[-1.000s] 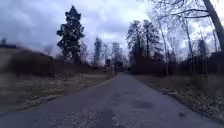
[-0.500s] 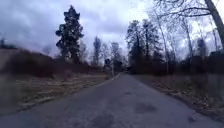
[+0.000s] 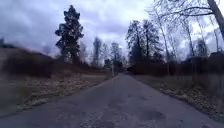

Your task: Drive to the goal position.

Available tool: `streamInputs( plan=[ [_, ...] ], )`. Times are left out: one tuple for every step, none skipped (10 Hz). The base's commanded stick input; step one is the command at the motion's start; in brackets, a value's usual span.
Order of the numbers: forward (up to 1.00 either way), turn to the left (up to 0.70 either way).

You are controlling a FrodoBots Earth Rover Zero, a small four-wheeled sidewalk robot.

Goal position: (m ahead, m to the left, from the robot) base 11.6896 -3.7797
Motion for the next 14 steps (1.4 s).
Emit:
streamInputs(
  plan=[
    [0.50, 0.00],
    [0.50, 0.00],
    [0.50, 0.00],
    [0.50, -0.13],
    [0.50, -0.32],
    [0.50, -0.45],
    [0.50, -0.22],
    [0.50, 0.00],
    [0.50, 0.00],
    [0.50, 0.00],
    [0.50, 0.00],
    [0.50, 0.00],
    [0.50, 0.00],
    [0.50, 0.00]
  ],
)
